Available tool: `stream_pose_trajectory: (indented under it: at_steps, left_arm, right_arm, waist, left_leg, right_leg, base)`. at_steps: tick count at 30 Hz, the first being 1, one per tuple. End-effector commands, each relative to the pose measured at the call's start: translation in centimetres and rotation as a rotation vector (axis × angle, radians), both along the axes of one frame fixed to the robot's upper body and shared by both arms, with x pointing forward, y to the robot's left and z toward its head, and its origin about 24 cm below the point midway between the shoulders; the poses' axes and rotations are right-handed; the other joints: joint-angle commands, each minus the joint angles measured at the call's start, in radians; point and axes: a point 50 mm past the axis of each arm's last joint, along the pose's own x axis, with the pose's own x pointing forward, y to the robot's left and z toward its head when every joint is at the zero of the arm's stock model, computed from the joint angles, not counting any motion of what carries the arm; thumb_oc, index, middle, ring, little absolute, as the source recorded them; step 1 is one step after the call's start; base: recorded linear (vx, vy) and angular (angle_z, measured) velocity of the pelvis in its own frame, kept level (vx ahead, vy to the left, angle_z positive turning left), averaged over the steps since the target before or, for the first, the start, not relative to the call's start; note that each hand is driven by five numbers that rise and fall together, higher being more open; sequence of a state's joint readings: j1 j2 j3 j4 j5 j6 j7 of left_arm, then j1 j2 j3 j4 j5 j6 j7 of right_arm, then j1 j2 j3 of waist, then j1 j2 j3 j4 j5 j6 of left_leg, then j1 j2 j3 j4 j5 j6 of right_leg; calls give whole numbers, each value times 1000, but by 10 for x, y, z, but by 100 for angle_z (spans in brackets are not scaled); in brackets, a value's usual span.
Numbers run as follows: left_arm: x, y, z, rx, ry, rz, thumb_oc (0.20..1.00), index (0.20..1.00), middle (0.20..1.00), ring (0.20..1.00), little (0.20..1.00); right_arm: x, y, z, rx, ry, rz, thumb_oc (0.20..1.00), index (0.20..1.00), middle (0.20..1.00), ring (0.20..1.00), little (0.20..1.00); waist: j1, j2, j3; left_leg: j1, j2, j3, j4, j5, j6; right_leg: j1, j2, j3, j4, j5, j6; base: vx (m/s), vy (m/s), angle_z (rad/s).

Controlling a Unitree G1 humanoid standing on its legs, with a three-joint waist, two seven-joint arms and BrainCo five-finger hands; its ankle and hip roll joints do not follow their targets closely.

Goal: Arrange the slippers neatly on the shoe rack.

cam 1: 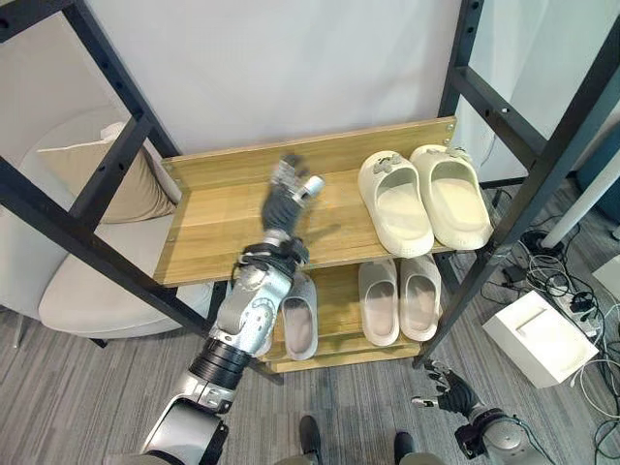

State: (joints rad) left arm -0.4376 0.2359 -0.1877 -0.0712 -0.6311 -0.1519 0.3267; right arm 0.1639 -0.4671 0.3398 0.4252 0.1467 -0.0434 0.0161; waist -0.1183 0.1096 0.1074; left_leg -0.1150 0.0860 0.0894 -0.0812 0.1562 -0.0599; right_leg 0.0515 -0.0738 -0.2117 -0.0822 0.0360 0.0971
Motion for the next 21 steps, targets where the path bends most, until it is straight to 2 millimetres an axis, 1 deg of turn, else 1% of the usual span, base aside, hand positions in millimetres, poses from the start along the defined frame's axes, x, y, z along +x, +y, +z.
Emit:
stream_pose_trajectory:
  at_steps: [1,2,3,4,5,6,7,8,9,10,11,12,13,15,16,17,18,19,20,21]
  left_arm:
    - [-8,7,47,72,-280,38,1000,1000,1000,1000,1000]
    - [-22,5,60,90,-388,-19,1000,1000,1000,1000,1000]
    - [-27,3,62,79,-411,-63,1000,1000,1000,1000,1000]
    - [-28,3,62,79,-410,-64,1000,1000,1000,1000,1000]
    - [-43,-8,68,76,-483,-251,1000,1000,1000,1000,1000]
    - [-44,-7,68,77,-482,-252,1000,1000,1000,1000,1000]
    - [-58,-20,62,196,-501,-449,1000,1000,1000,1000,1000]
    - [-67,-23,61,273,-525,-504,1000,1000,1000,1000,1000]
    - [-67,-22,61,275,-524,-505,1000,1000,1000,1000,1000]
    - [-81,-32,44,442,-469,-716,1000,1000,1000,1000,1000]
    - [-81,-34,31,495,-405,-780,1000,1000,1000,1000,1000]
    - [-81,-34,31,496,-405,-781,1000,1000,1000,1000,1000]
    - [-83,-32,9,582,-290,-860,1000,1000,1000,1000,1000]
    - [-84,-27,-21,613,-152,-905,1000,1000,1000,1000,1000]
    - [-86,-20,-59,690,15,-934,1000,1000,1000,1000,1000]
    - [-87,-13,-82,763,106,-917,1000,1000,1000,1000,1000]
    - [-85,-7,-97,833,165,-879,1000,1000,1000,1000,1000]
    - [-85,-7,-98,834,164,-877,1000,1000,1000,1000,1000]
    - [-85,3,-125,851,287,-829,1000,1000,1000,1000,1000]
    - [-85,7,-137,864,334,-803,1000,1000,1000,1000,1000]
  right_arm:
    - [22,15,15,63,-132,9,1000,1000,1000,1000,1000]
    - [22,15,16,72,-136,11,1000,1000,1000,1000,1000]
    - [22,16,16,79,-136,11,1000,1000,1000,1000,1000]
    - [22,16,16,79,-136,11,1000,1000,1000,1000,1000]
    - [22,16,16,87,-137,11,1000,1000,1000,1000,1000]
    - [21,16,16,88,-136,12,1000,1000,1000,1000,1000]
    - [20,16,16,94,-131,18,1000,1000,1000,1000,1000]
    - [18,15,15,97,-124,24,1000,1000,1000,1000,1000]
    - [17,16,15,98,-123,24,1000,1000,1000,1000,1000]
    - [14,14,14,88,-112,51,1000,1000,1000,1000,1000]
    - [14,12,13,82,-110,62,1000,1000,1000,1000,1000]
    - [14,13,13,83,-109,62,1000,1000,1000,1000,1000]
    - [14,11,13,73,-104,85,1000,1000,1000,1000,1000]
    - [14,10,14,69,-104,101,1000,1000,1000,1000,1000]
    - [14,9,14,76,-100,113,1000,1000,1000,1000,1000]
    - [14,9,13,77,-91,116,1000,1000,1000,1000,1000]
    - [14,9,13,79,-89,115,1000,1000,1000,1000,1000]
    - [14,9,13,78,-89,115,1000,1000,1000,1000,1000]
    - [15,10,12,83,-84,111,1000,1000,1000,1000,1000]
    - [16,10,12,81,-84,111,1000,1000,1000,1000,1000]
  waist:
    - [33,-65,17]
    - [39,-67,14]
    - [42,-68,12]
    - [42,-69,12]
    - [47,-69,9]
    - [47,-70,8]
    - [54,-69,5]
    - [59,-68,3]
    - [59,-70,2]
    - [66,-66,1]
    - [67,-65,3]
    - [68,-67,3]
    - [71,-66,6]
    - [72,-66,9]
    - [71,-69,8]
    - [71,-69,8]
    - [72,-70,7]
    - [71,-69,6]
    - [73,-72,4]
    - [72,-72,2]
  left_leg:
    - [117,8,17,-6,-93,-54]
    - [118,9,15,-6,-96,-55]
    - [119,9,13,-6,-97,-54]
    - [119,9,13,-6,-97,-54]
    - [119,8,10,-6,-99,-54]
    - [119,8,10,-6,-100,-54]
    - [120,6,7,-6,-103,-52]
    - [122,6,6,-6,-104,-52]
    - [122,6,6,-6,-104,-52]
    - [123,4,4,-6,-104,-50]
    - [123,5,4,-6,-103,-50]
    - [123,4,4,-6,-103,-50]
    - [123,4,3,-6,-102,-49]
    - [124,4,3,-6,-101,-47]
    - [126,4,6,-6,-102,-45]
    - [128,4,7,-6,-103,-44]
    - [130,4,8,-6,-104,-43]
    - [131,4,8,-6,-105,-43]
    - [133,5,9,-6,-107,-42]
    - [135,6,11,-6,-108,-41]
  right_leg:
    - [-44,-37,-25,2,-3,52]
    - [-42,-39,-27,2,-2,53]
    - [-40,-39,-29,2,-2,53]
    - [-40,-39,-29,2,-3,53]
    - [-38,-40,-33,3,-2,54]
    - [-38,-40,-33,3,-2,54]
    - [-35,-41,-35,1,-2,55]
    - [-33,-41,-37,2,-3,55]
    - [-33,-41,-37,1,-3,55]
    - [-30,-42,-39,2,-2,56]
    - [-30,-43,-40,2,-2,57]
    - [-30,-43,-39,2,-2,57]
    - [-31,-42,-39,2,0,58]
    - [-32,-42,-39,3,0,58]
    - [-33,-41,-35,4,-1,60]
    - [-32,-41,-33,4,-1,60]
    - [-31,-41,-32,5,-2,60]
    - [-31,-41,-31,5,-2,60]
    - [-30,-41,-30,5,-3,60]
    - [-29,-41,-29,4,-4,60]
  base:
    - [14,8,14]
    - [13,6,9]
    - [0,0,0]
    - [14,0,6]
    - [7,4,9]
    - [17,9,8]
    - [16,9,10]
    - [17,9,7]
    - [10,20,9]
    - [-2,19,7]
    - [-2,19,5]
    - [0,0,0]
    - [-16,11,-3]
    - [-15,14,-4]
    - [0,0,0]
    - [0,0,0]
    - [0,0,0]
    - [0,0,0]
    - [0,0,0]
    - [14,10,-5]
